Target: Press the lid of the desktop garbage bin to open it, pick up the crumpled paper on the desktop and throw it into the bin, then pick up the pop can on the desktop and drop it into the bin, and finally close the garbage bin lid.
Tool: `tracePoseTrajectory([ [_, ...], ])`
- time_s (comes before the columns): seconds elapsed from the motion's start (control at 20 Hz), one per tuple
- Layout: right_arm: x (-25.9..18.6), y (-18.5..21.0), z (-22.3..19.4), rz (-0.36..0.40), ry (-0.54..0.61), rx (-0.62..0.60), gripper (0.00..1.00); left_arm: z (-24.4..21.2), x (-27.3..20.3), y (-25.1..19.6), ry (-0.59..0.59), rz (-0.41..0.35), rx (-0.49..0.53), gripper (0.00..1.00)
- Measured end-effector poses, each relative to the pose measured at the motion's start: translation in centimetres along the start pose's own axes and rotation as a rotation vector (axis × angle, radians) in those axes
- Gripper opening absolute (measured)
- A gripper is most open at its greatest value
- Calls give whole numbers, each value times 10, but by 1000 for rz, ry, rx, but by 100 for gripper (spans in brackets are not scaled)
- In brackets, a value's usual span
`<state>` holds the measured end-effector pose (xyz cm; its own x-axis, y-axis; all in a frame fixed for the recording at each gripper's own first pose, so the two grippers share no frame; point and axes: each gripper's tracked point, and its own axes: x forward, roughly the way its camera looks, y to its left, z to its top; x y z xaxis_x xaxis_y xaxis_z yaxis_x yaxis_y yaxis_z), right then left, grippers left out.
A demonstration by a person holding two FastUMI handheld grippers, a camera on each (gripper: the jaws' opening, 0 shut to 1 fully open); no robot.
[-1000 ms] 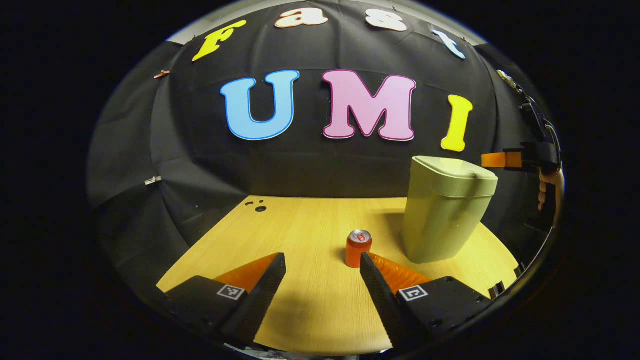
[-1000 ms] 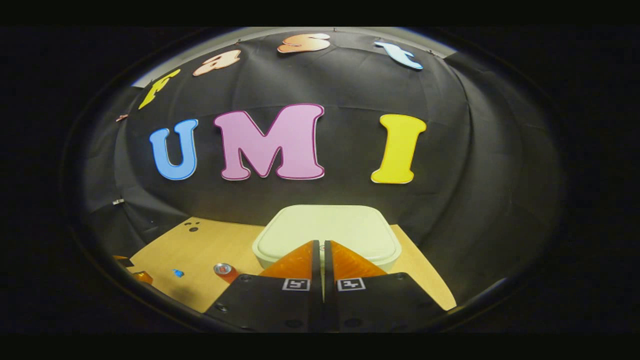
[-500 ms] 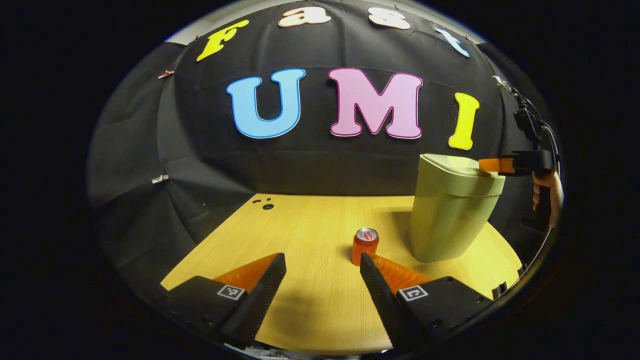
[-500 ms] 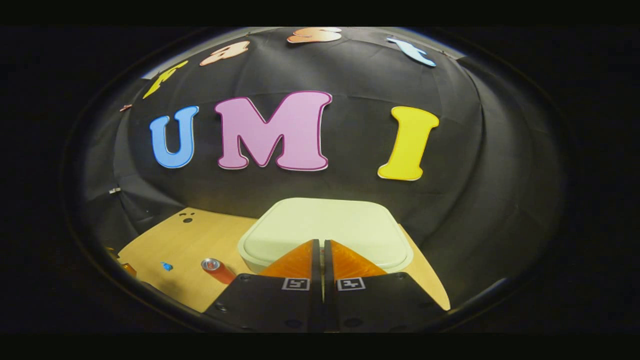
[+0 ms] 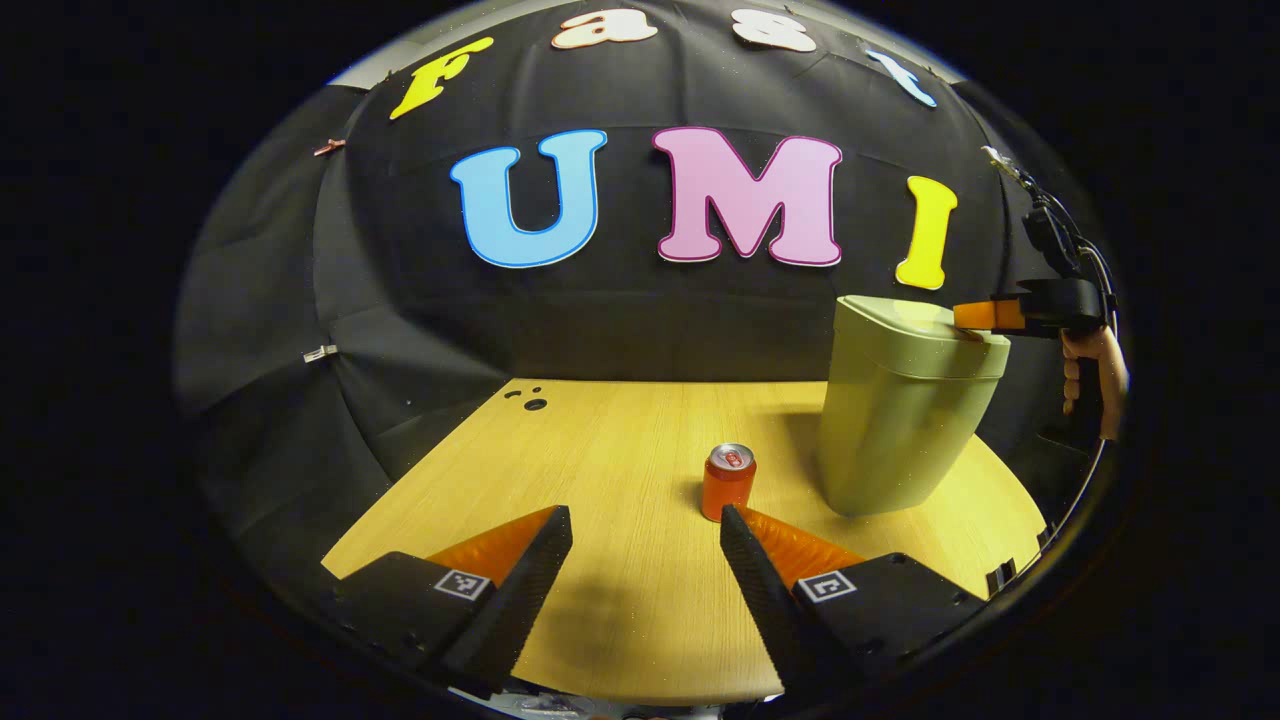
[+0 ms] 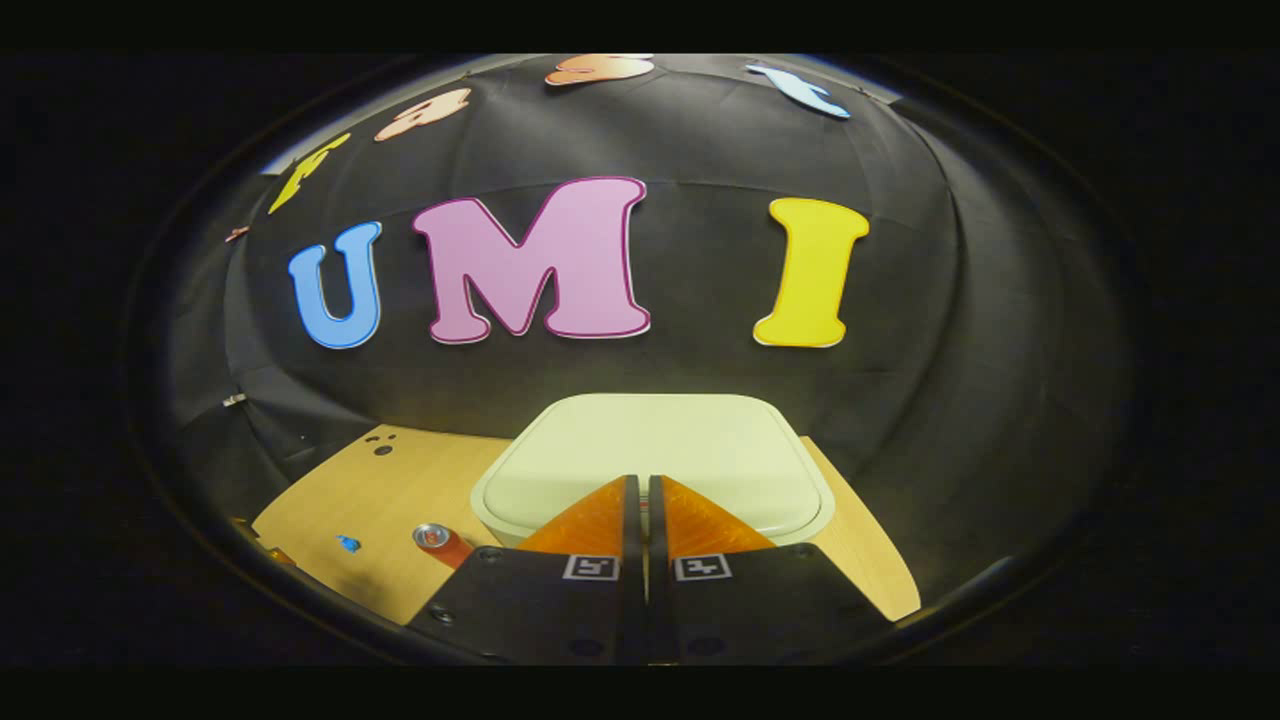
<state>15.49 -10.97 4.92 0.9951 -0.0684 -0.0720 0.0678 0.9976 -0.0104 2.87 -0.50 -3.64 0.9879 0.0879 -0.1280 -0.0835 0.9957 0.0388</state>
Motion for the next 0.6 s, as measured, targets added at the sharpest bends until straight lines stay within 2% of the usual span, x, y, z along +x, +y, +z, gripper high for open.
tracePoseTrajectory([
  [0.1,0,1,-3,2,-10,-32,6,-1,-1,-1,0,-2,0,96],
  [0.15,-1,2,-2,2,-18,-63,0,-2,-1,0,0,0,0,96],
  [0.2,-1,2,-1,1,-25,-93,0,0,-1,1,-4,0,-1,95],
  [0.25,-1,1,0,-1,-36,-107,6,1,-1,1,-10,0,-3,96],
  [0.3,-2,2,2,-6,-45,-113,5,4,-1,1,-15,1,-3,96],
  [0.35,-4,2,8,-15,-65,-112,10,5,-3,2,-20,1,-2,96],
  [0.5,-10,4,8,-13,-61,-83,5,11,-10,5,-48,-3,8,96],
  [0.55,-14,3,10,-16,-68,-81,0,10,-12,7,-51,-2,8,96],
  [0.6,-19,3,15,-18,-79,-77,5,9,-14,9,-52,1,4,96],
])
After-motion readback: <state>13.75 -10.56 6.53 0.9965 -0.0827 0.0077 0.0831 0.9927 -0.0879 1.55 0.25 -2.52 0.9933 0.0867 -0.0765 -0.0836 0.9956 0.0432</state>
